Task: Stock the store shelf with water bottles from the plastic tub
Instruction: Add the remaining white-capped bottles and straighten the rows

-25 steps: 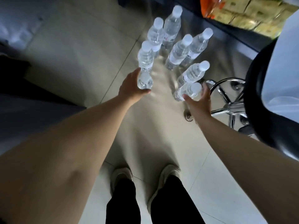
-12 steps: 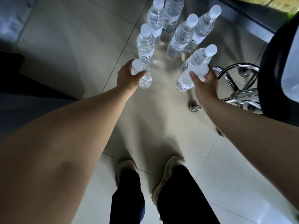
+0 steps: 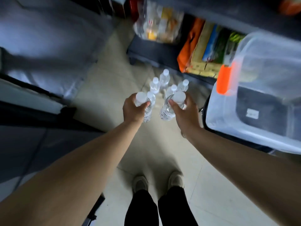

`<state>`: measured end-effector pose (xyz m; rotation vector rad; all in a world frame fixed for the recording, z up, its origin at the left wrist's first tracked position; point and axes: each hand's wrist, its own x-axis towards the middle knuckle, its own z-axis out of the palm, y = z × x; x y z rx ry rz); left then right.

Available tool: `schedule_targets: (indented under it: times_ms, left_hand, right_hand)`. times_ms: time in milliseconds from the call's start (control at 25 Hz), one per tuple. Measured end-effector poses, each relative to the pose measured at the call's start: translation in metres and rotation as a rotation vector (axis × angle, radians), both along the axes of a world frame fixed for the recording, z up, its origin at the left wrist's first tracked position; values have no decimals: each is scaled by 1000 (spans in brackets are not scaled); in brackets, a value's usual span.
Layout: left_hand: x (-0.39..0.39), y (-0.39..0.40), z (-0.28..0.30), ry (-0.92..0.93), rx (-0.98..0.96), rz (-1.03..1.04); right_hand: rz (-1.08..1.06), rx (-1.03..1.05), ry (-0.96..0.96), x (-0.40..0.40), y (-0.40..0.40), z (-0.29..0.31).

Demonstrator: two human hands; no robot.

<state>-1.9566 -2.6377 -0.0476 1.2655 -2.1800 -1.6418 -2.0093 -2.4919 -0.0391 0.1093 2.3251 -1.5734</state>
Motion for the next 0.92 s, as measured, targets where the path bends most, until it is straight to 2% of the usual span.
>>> schedule_targets:
  times_ms: [160,320,400,680,800,920]
  left_hand:
    - [-28,-6,123,101,-43,-6]
    - [-64,-4,277,206,-204,-48]
    - [-83,-3,355,238,-215,-76]
    - [-141,9,624,334,-279,-438]
    - [-167,23,708,412,-260,-463]
    - [-201,26,765,495,-254,-474]
  right_hand:
    - [-14,-57,59,-16,-16,126]
    - [47,-84,178,-56,-20,282]
    - [94,-108,261,-78,-16,360]
    - [184,-148,528,-138,20,618]
    - [208,-111,614,-159,31,696]
    - [209,-137,637,-186,37,757]
